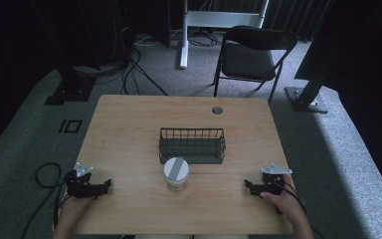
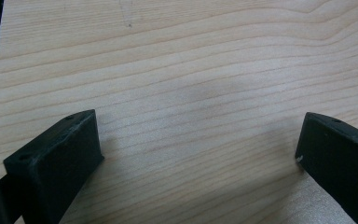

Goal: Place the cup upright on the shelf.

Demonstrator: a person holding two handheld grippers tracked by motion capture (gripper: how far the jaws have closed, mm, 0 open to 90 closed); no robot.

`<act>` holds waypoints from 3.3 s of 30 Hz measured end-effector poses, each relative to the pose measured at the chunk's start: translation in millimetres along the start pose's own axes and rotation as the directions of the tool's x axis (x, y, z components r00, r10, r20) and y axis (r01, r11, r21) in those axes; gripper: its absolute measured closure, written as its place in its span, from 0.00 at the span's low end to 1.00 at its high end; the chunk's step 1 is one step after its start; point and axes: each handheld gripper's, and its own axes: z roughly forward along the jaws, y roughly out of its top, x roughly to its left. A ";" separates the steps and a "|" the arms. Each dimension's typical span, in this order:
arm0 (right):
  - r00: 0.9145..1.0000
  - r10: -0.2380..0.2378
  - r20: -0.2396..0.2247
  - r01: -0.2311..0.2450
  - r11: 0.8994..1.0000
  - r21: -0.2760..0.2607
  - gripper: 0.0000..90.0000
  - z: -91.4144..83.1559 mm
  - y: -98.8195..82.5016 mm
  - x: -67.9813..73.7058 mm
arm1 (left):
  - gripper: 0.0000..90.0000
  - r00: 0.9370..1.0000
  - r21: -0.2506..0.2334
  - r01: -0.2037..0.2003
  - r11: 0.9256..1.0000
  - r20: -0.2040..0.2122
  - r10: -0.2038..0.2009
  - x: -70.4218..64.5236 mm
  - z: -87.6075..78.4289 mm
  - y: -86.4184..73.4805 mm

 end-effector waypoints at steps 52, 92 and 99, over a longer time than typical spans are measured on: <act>0.994 -0.068 -0.091 0.062 0.996 -0.062 0.13 4.7 22.7 37.7 | 0.00 1.000 0.000 -0.002 1.000 0.001 0.002 0.3 0.2 0.1; 0.940 -0.209 -0.268 0.181 0.975 -0.128 0.13 24.9 55.8 112.1 | 0.00 1.000 0.000 0.000 1.000 0.001 0.000 0.1 0.1 0.1; 0.922 -0.241 -0.304 0.205 0.968 -0.148 0.13 29.3 62.7 129.6 | 0.00 1.000 0.001 0.000 1.000 0.001 0.000 0.2 0.1 0.1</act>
